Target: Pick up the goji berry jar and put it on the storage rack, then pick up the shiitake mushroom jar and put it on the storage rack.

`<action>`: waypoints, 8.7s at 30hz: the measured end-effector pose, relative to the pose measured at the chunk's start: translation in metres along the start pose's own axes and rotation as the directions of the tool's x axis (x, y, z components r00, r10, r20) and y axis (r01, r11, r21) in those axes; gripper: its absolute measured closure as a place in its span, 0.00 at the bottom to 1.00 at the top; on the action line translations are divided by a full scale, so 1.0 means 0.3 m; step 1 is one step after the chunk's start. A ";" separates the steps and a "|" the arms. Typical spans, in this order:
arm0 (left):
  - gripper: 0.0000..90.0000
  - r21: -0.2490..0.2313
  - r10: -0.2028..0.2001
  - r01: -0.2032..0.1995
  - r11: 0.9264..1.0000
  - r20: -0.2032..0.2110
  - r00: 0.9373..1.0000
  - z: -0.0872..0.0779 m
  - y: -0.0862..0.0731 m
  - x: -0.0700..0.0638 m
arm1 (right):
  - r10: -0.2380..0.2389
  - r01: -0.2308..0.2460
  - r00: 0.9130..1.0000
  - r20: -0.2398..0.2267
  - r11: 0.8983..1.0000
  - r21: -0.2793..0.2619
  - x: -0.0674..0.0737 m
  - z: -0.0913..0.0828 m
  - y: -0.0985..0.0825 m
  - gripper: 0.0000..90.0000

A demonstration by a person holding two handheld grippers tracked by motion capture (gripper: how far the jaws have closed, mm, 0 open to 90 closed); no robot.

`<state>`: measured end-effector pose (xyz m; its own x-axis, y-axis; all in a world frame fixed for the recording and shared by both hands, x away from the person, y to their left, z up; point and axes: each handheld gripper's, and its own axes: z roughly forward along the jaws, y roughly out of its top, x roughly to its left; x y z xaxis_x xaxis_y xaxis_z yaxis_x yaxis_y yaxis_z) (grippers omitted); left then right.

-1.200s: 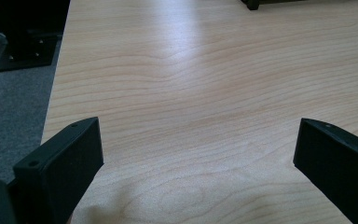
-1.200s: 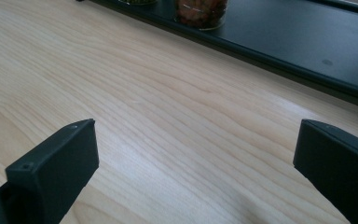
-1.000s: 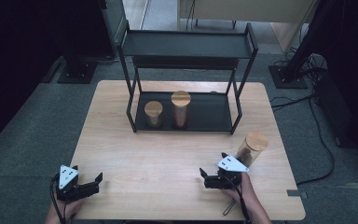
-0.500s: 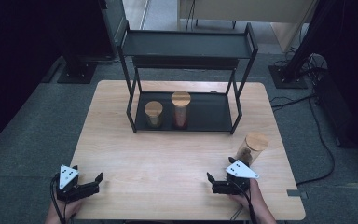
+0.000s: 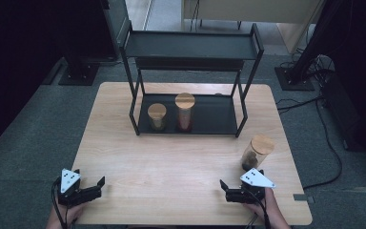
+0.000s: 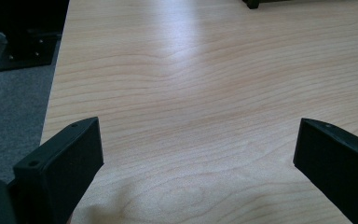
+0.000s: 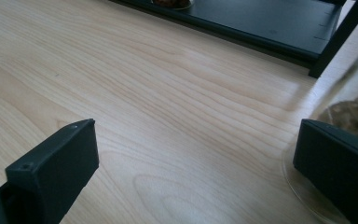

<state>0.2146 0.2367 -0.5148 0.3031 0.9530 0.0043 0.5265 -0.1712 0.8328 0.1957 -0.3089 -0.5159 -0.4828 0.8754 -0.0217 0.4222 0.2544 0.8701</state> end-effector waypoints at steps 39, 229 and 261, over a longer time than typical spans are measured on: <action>0.02 0.004 0.002 -0.002 1.000 0.005 1.000 0.002 0.001 0.000 | 0.072 -0.075 0.990 0.117 0.997 0.014 -0.213 -0.137 -0.095 0.00; 0.02 -0.014 0.000 0.000 1.000 0.029 1.000 -0.004 -0.002 0.002 | 0.077 -0.078 0.994 0.079 0.997 0.011 -0.108 0.374 0.474 0.28; 0.02 -0.018 -0.002 0.003 1.000 0.036 0.999 -0.005 -0.002 0.004 | 0.109 -0.110 0.982 0.155 0.994 0.002 -0.183 0.546 0.542 0.28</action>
<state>0.2134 0.2383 -0.5145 0.3306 0.9436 -0.0173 0.5129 -0.1643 0.8426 0.4166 -0.2482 -0.4539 -0.3090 0.9510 -0.0032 0.4747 0.1572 0.8660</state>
